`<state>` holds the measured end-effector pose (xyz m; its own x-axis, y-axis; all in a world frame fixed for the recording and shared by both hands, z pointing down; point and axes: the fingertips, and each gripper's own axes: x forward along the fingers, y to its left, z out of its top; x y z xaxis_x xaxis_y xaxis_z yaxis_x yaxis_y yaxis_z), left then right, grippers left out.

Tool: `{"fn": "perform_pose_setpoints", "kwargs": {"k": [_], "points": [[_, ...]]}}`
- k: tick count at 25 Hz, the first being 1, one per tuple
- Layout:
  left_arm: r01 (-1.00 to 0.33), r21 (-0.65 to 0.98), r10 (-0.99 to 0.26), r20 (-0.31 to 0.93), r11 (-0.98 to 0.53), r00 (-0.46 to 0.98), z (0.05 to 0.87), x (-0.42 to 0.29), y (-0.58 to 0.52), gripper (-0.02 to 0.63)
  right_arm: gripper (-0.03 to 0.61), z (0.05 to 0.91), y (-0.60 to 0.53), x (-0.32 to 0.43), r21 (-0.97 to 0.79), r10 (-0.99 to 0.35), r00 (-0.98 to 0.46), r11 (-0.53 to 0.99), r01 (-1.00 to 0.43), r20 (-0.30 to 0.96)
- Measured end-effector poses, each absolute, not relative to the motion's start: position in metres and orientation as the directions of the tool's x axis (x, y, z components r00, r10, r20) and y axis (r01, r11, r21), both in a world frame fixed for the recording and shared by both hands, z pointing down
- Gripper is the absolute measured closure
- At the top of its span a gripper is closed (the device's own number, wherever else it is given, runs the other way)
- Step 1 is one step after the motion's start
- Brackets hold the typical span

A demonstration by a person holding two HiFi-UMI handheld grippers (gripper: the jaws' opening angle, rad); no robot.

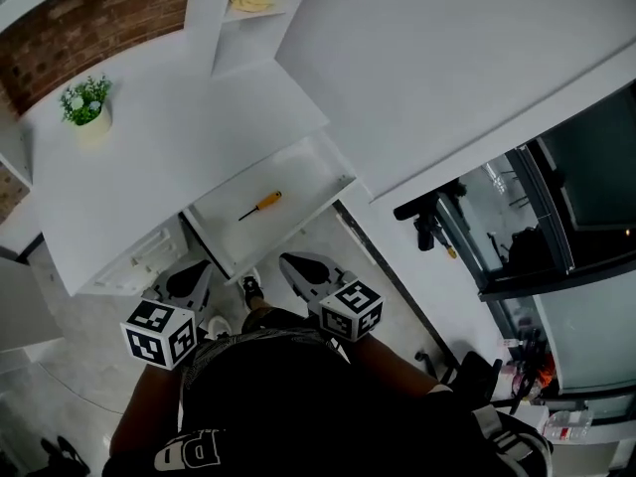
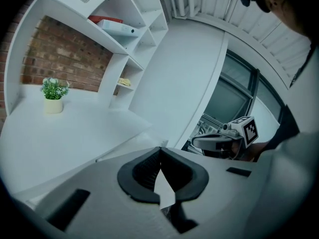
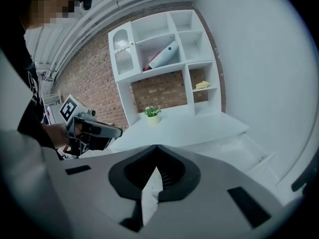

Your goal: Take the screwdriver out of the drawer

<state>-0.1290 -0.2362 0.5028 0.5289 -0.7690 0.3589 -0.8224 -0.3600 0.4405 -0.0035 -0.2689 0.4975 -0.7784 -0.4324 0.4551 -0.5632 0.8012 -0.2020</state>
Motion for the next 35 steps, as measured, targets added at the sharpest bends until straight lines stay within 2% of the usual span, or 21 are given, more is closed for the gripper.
{"fn": "perform_pose_setpoints", "kwargs": {"k": [12, 17, 24, 30, 35], "points": [[-0.873, 0.404, -0.792, 0.420, -0.274, 0.443, 0.508, -0.144, -0.273, 0.598, 0.574, 0.505, -0.335, -0.011, -0.166, -0.378, -0.796, 0.849, -0.502, 0.472], [-0.886, 0.396, -0.771, 0.477, -0.241, 0.422, 0.525, -0.145, -0.289, 0.598, 0.574, 0.537, -0.375, -0.003, -0.095, -0.359, -0.747, 0.868, -0.487, 0.559], [-0.905, 0.398, -0.760, 0.540, -0.147, 0.361, 0.549, -0.160, -0.308, 0.598, 0.574, 0.597, -0.413, 0.002, -0.027, -0.274, -0.680, 0.917, -0.397, 0.680], [-0.906, 0.414, -0.754, 0.569, -0.081, 0.328, 0.564, -0.165, -0.319, 0.598, 0.574, 0.648, -0.420, -0.002, 0.030, -0.136, -0.579, 0.981, -0.190, 0.804], [-0.905, 0.424, -0.751, 0.583, -0.042, 0.309, 0.574, -0.165, -0.331, 0.598, 0.574, 0.681, -0.433, -0.006, 0.124, -0.102, -0.488, 0.992, 0.012, 0.867]]}}
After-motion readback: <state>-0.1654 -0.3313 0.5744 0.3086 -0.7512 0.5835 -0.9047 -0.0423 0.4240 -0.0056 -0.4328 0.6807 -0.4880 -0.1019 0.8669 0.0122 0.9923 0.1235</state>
